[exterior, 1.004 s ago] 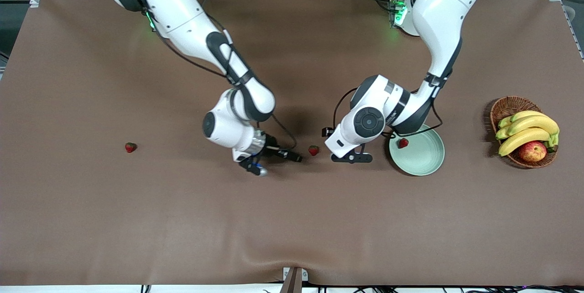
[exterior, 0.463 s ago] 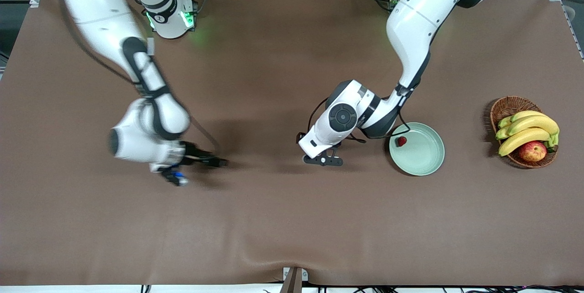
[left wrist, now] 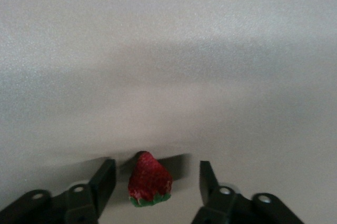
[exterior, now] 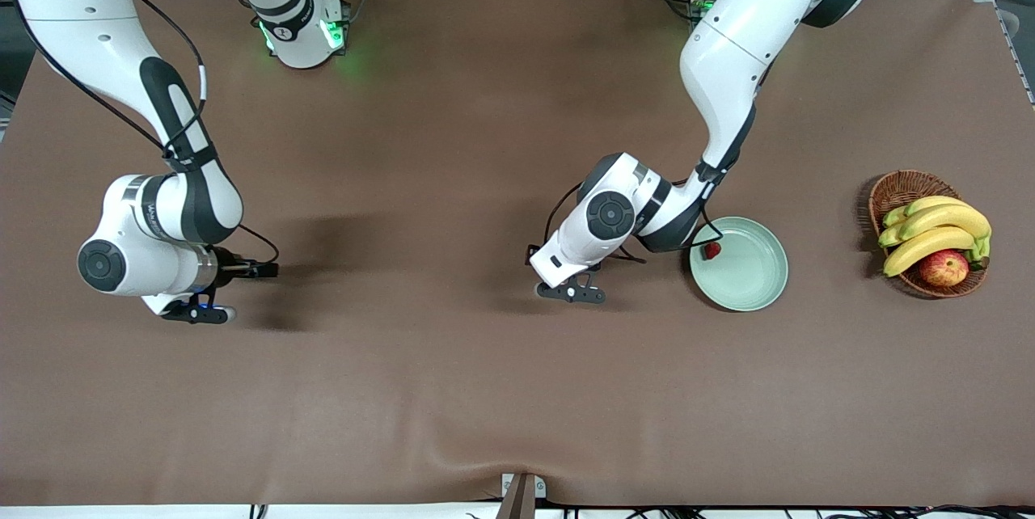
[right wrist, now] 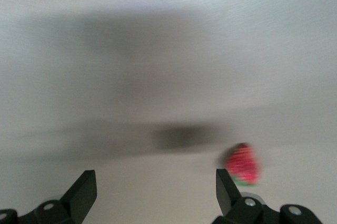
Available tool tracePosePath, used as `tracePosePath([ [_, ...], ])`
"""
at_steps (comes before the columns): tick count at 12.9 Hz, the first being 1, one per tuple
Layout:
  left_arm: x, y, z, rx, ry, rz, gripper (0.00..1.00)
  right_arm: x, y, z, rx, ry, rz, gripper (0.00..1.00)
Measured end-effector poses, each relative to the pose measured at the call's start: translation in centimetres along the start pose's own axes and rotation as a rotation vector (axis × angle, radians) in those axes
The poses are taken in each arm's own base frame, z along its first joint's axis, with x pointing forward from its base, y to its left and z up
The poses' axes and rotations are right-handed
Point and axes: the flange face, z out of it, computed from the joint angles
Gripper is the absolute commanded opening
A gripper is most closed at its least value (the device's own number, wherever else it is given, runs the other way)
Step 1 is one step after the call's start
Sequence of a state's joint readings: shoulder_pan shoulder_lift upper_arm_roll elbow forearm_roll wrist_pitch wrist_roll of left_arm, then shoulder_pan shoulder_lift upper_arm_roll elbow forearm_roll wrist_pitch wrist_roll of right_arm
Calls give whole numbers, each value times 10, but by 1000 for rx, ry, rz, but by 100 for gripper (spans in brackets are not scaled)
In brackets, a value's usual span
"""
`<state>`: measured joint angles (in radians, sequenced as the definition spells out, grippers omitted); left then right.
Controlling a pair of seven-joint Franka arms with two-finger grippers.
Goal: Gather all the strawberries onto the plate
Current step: 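Grasp the last strawberry with the right gripper while the left gripper holds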
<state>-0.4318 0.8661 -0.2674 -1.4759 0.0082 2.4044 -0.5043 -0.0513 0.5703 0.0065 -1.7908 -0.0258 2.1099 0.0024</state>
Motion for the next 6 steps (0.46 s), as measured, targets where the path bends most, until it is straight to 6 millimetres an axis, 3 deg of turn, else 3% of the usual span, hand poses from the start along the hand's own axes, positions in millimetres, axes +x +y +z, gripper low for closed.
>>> tracePosePath([
  [2,0,0,-1,0,2,2,19,1,18,2,-32,4,-32,100],
  [3,1,0,-1,0,2,4,10,0,26,5,-35,0,-52,100],
  [5,1,0,-1,0,4,14,5,-1,47,16,-31,-20,-85,100],
  [6,3,-2,-2,1,5,14,3,-3,57,24,-26,-32,-83,91],
])
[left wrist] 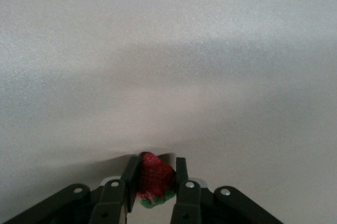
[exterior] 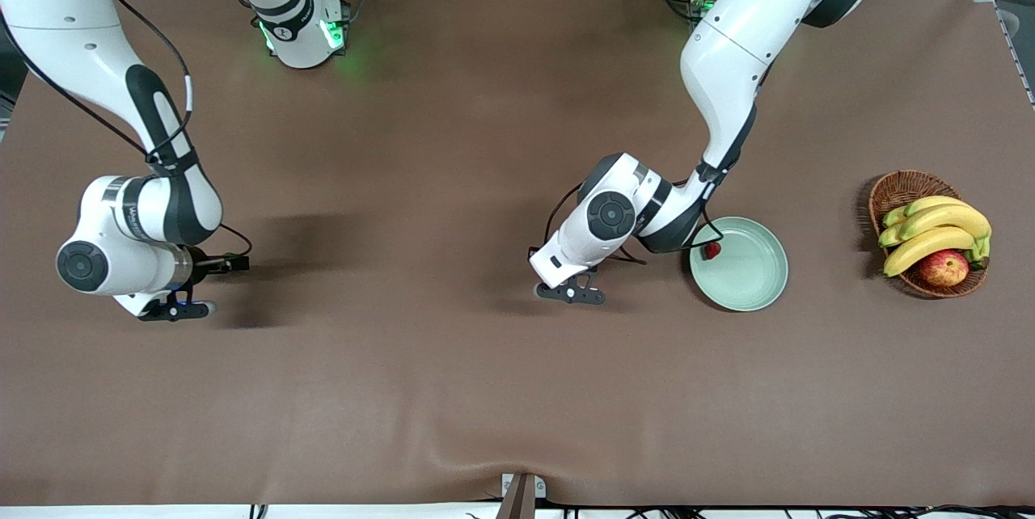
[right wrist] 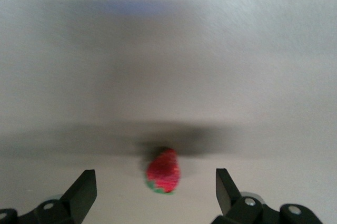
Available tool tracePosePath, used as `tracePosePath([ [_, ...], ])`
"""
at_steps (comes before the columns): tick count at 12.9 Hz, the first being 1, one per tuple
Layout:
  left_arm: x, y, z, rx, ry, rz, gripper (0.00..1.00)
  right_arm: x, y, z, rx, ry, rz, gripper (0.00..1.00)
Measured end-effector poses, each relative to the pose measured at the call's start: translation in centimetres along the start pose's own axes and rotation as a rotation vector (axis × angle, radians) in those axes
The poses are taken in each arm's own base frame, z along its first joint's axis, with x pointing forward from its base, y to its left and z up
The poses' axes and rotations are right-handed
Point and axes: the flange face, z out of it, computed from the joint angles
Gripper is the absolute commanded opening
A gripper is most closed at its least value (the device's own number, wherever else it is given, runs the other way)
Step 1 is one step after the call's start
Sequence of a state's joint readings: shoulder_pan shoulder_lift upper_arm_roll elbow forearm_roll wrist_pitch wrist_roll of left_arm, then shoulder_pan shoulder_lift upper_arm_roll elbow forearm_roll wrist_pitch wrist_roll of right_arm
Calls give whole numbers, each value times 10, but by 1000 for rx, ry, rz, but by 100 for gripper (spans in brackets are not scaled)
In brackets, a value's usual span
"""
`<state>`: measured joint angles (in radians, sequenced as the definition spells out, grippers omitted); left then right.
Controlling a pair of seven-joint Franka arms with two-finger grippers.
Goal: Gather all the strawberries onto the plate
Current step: 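Grasp the last strawberry with the right gripper while the left gripper holds, then lower the second strawberry onto the plate and open the left gripper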
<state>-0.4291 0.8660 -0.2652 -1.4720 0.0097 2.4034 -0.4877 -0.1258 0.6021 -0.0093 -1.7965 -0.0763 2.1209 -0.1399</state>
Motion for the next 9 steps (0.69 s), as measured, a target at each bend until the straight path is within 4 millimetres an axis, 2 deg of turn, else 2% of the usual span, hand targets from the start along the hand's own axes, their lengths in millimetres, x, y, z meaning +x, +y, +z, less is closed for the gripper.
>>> tracePosePath([
  [1,2,-3,-1,2,-2,-3,3,-1,6,7,5,-13,3,82],
  [3,6,-14,-10,26,-34,-17,4,-4,6,17,10,-39,4,64],
  [4,11,-25,-23,48,-63,-32,4,-4,4,18,11,-44,1,50],
  [6,18,-53,-63,94,-126,-66,7,-4,3,19,12,-47,-2,15],
  [7,22,-70,-85,121,-152,-76,7,-4,2,19,13,-54,-4,3],
  [9,29,-117,-122,200,-192,-63,8,-5,-3,19,15,-70,-11,0],
])
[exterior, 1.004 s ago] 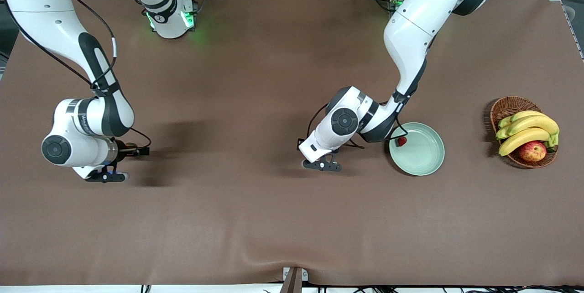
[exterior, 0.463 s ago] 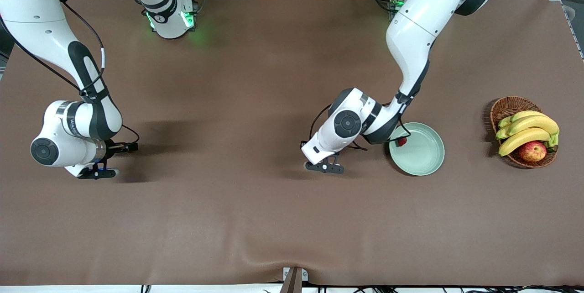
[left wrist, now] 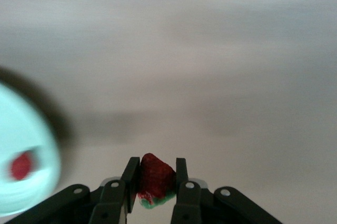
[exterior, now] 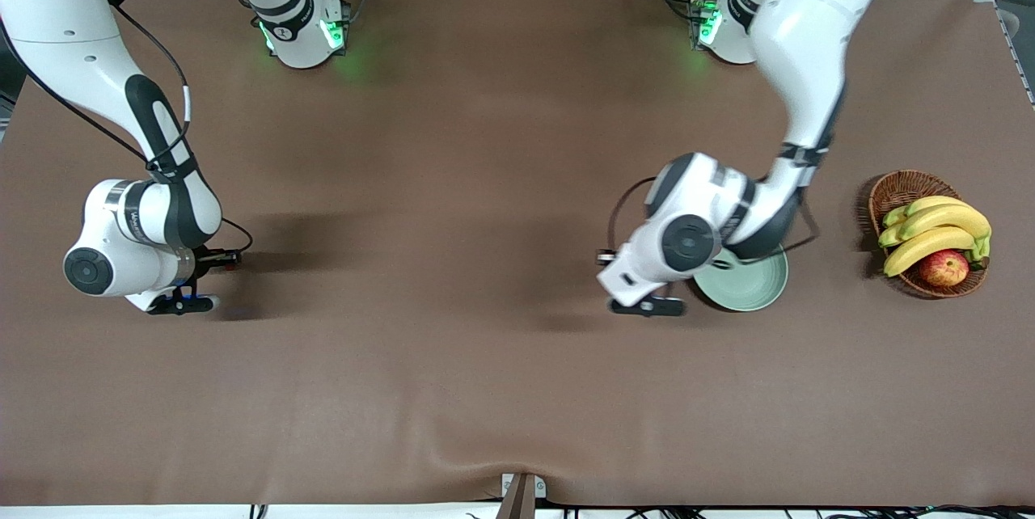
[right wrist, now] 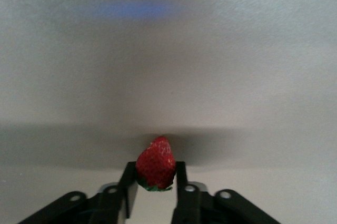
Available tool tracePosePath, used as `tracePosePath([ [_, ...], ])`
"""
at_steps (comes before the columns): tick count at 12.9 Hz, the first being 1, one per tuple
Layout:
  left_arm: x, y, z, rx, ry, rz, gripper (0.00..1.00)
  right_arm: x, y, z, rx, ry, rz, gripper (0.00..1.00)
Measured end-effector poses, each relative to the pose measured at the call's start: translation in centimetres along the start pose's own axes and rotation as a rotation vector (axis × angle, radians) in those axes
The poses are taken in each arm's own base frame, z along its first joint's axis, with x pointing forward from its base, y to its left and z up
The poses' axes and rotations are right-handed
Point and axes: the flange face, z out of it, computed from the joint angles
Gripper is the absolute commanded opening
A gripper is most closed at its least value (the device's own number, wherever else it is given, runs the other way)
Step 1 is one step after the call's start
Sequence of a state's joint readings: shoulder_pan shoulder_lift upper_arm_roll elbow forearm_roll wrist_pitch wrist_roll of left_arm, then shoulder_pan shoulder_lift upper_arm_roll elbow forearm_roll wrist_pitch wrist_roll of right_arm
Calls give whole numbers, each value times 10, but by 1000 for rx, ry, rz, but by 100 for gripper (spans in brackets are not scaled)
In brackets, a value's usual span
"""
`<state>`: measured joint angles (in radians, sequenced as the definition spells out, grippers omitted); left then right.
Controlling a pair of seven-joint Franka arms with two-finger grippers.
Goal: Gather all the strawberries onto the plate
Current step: 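Lower the second strawberry onto the plate and open the left gripper, then pass the last strawberry from the right gripper to the left gripper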
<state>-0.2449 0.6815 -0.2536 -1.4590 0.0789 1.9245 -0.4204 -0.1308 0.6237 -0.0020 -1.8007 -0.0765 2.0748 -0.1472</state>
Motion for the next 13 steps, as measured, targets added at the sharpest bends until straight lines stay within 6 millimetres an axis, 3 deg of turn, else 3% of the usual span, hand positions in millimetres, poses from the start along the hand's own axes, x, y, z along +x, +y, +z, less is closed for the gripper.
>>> tracePosePath([
  [1,3,-27,-5,37,-11,11,8,2,-6,-2,-2,2,-10,0],
  [2,6,-52,-3,66,-21,18,15,5,-18,-6,-3,10,-21,0],
  [4,11,-95,11,110,-44,33,18,18,-69,-24,37,50,29,0],
  [5,12,-112,18,144,-52,40,19,24,-109,-34,81,66,78,0],
  [6,13,-125,24,174,-57,42,28,26,-157,-42,130,74,128,0],
  [7,13,-132,30,195,-63,44,47,25,-211,-51,188,73,183,0],
  [8,12,-135,34,201,-68,44,82,19,-266,-57,252,63,237,0],
  [9,12,-137,36,203,-72,43,100,11,-320,-61,325,51,289,0],
  [11,13,-139,36,202,-73,40,100,-5,-409,-60,490,47,382,0],
  [13,13,-134,34,198,-67,48,100,-14,-464,-44,637,87,465,0],
])
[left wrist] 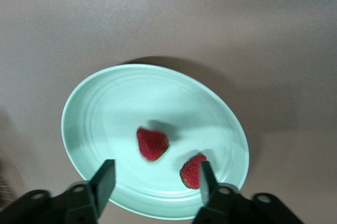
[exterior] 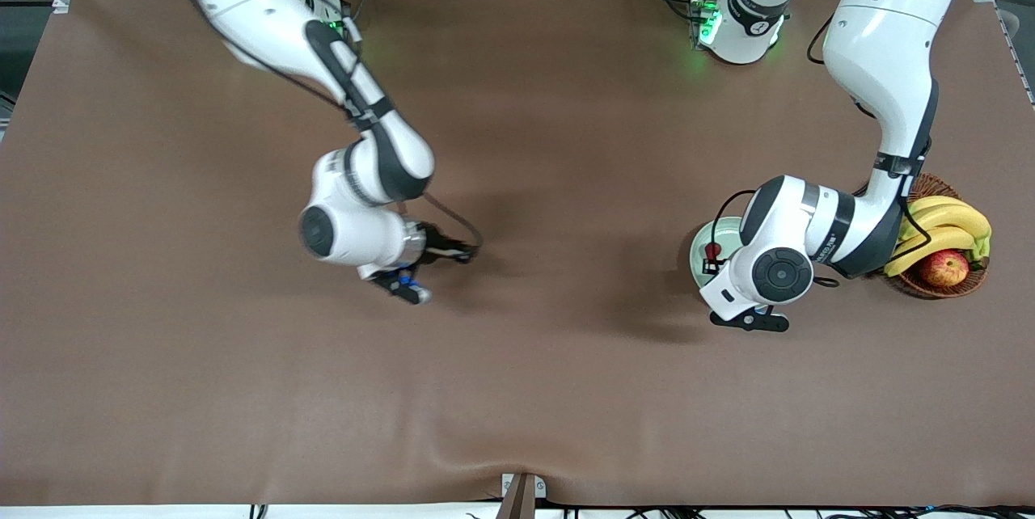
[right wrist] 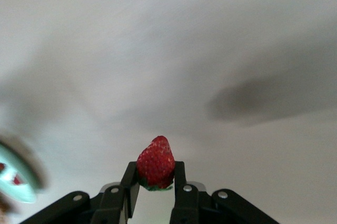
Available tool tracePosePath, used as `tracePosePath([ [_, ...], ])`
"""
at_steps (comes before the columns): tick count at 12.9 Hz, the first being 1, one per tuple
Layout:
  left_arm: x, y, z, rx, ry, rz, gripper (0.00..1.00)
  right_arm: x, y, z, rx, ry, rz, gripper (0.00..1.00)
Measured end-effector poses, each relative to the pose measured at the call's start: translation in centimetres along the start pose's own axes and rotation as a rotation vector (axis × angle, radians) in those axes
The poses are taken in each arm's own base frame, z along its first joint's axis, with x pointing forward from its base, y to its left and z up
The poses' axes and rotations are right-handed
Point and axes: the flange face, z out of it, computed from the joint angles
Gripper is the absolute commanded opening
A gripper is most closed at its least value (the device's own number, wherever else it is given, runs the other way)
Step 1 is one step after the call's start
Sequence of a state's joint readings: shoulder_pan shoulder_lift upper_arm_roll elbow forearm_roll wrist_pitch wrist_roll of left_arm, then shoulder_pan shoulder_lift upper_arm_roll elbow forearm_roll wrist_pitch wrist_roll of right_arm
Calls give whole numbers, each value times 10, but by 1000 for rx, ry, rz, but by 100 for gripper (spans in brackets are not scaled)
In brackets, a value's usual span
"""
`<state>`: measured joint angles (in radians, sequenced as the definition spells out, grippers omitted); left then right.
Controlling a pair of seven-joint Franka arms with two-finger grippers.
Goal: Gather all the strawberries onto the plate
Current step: 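Pass the last strawberry from the right gripper to the left gripper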
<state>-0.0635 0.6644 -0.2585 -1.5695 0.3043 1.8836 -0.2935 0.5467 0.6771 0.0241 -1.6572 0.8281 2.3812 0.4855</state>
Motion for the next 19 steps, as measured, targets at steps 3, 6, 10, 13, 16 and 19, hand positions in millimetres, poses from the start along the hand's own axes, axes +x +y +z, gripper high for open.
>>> tracePosePath([
  [3,-10,52,-23,-47,27,24,100,-23,-20,49,95,73,28,1],
  [6,-30,122,-38,-82,30,-38,100,-34,-41,72,134,117,2,69],
  [10,-51,197,-45,-154,50,-94,100,-20,-37,73,137,147,11,100],
  [13,-46,219,-45,-209,124,-83,100,-3,-29,62,137,161,34,100],
  [16,-39,257,-40,-312,253,-51,100,44,0,19,118,126,88,100],
  [19,-28,286,-22,-399,348,-7,100,111,62,-82,26,39,33,100],
])
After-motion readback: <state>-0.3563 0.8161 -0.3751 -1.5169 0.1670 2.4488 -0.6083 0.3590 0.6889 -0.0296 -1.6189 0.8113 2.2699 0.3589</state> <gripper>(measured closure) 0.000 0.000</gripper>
